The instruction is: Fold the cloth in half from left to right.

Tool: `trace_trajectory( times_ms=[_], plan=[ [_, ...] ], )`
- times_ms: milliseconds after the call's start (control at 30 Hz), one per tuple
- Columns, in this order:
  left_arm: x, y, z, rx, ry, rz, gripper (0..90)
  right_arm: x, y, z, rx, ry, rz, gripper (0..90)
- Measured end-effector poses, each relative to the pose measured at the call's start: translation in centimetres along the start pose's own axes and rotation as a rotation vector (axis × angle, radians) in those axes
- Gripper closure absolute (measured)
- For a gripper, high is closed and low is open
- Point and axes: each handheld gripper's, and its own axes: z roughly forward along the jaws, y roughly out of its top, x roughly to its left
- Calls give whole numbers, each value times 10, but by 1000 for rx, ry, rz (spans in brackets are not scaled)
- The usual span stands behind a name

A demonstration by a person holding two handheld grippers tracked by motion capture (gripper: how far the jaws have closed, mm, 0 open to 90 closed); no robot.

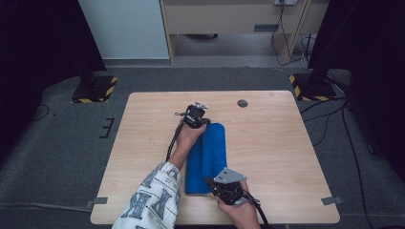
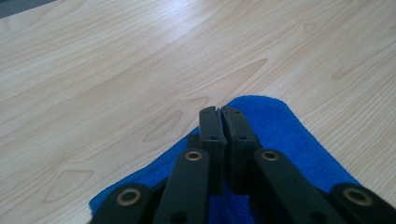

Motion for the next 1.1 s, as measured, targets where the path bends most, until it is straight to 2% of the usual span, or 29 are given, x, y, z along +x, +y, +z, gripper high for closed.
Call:
trace_trajectory(
  times_ms=[200, 400, 700, 900, 1000, 1100],
  plan=[
    [-6, 4, 7, -6, 5, -19, 873, -8, -7, -6, 16, -20, 1, 880],
    [-14, 5, 14, -14, 8, -10, 874, -16, -12, -7, 21, -24, 27, 877],
    [-17, 4, 19, -12, -13, -16, 871, -16, -15, -7, 31, -15, 39, 864],
    [-13, 4, 20, -38, -8, -38, 855, -25, -20, -7, 51, -54, 53, 824],
    [-14, 3, 23, -26, -16, -31, 858, -27, -22, -8, 53, -52, 67, 836],
    [-16, 3, 24, -29, -20, -25, 852, -25, -21, -9, 57, -42, 62, 834]
  ],
)
